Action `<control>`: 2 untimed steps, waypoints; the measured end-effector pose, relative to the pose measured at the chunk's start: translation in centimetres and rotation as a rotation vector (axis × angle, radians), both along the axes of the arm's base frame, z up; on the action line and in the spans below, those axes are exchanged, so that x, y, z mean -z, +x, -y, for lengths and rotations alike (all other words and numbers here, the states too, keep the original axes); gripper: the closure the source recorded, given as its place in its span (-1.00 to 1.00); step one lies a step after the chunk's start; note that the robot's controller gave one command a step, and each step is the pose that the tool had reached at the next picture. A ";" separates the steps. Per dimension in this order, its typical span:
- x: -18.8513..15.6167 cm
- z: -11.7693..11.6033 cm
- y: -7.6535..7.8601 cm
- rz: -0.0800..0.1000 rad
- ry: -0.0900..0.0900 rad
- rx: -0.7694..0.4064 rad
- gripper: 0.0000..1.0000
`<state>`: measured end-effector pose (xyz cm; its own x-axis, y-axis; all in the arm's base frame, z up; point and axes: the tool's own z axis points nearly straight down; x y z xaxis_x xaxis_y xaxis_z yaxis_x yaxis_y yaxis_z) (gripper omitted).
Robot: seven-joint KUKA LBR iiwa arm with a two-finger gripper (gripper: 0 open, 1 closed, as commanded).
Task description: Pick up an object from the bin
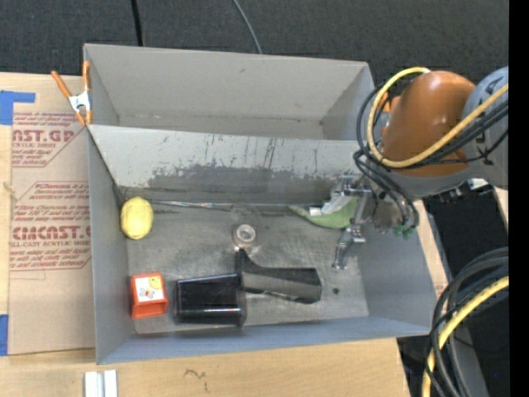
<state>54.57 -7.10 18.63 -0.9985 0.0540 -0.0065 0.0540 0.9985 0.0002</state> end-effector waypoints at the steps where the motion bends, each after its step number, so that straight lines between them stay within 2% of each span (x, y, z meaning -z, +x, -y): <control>1: 2.6 -3.0 0.3 -0.007 0.001 0.180 -1.00; 2: 6.3 -5.5 -2.6 -0.004 0.000 0.034 -1.00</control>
Offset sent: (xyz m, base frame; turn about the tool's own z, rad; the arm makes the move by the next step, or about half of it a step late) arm -0.0362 0.0624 -0.0745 0.0144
